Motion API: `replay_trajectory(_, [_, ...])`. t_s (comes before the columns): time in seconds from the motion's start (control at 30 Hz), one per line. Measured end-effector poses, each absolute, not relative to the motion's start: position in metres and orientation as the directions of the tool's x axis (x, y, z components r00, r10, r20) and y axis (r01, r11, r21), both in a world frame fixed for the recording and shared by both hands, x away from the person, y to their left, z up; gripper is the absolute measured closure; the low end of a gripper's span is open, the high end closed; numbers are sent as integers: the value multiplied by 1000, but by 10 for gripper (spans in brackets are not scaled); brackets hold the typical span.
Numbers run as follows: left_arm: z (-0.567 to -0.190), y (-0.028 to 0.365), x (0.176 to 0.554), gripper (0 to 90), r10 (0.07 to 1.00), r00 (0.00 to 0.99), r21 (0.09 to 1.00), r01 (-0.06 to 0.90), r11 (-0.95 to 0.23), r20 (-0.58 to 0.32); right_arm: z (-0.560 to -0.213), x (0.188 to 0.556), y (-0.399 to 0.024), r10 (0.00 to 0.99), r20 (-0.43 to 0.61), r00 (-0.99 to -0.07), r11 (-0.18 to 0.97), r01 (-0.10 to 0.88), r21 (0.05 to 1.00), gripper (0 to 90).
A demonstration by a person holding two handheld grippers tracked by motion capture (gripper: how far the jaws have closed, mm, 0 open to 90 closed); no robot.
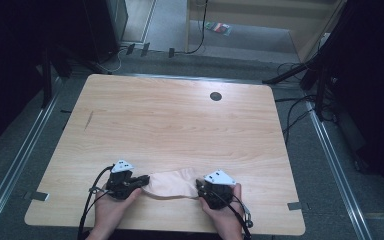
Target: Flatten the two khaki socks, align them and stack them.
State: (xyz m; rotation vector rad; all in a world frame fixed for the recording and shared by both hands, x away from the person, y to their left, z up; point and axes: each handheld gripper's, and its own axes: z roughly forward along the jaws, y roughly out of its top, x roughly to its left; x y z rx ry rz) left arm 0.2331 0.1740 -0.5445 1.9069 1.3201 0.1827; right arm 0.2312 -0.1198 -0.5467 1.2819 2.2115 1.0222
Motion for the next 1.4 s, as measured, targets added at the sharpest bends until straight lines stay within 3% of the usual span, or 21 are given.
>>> replay_trajectory(0.13, [-546, 172, 235, 865, 851, 437, 687, 715, -132, -291, -548, 242, -117, 865, -6, -501, 329, 559, 761, 668])
replay_trajectory(0.23, [-546, 174, 235, 812, 859, 429, 700, 703, -125, -278, -548, 246, -116, 869, -27, -495, 335, 547, 767, 579])
replay_trajectory(0.3, [-546, 177, 234, 689, 839, 451, 721, 685, -106, -305, -547, 246, -119, 866, -13, -499, 321, 538, 780, 475])
replay_trajectory(0.47, [-536, 185, 228, 193, 837, 466, 791, 608, -68, -286, -536, 249, -141, 867, 88, -491, 206, 513, 834, 202])
replay_trajectory(0.57, [-532, 195, 224, 50, 842, 467, 819, 571, -54, -270, -530, 248, -157, 889, 87, -449, 167, 495, 853, 9])
replay_trajectory(0.6, [-531, 199, 222, 18, 851, 458, 828, 559, -51, -257, -528, 248, -162, 900, 77, -429, 162, 493, 855, 0])
replay_trajectory(0.77, [-530, 225, 219, 16, 863, 421, 837, 547, 6, -280, -520, 250, -193, 890, 153, -428, 85, 487, 869, 0])
replay_trajectory(0.93, [-532, 245, 218, 16, 890, 395, 850, 526, -15, -229, -521, 251, -210, 907, 141, -397, 77, 484, 872, 0])
replay_trajectory(1.4, [-539, 299, 218, 16, 913, 293, 846, 525, 92, -282, -527, 246, -250, 932, 116, -345, 67, 476, 877, 0])
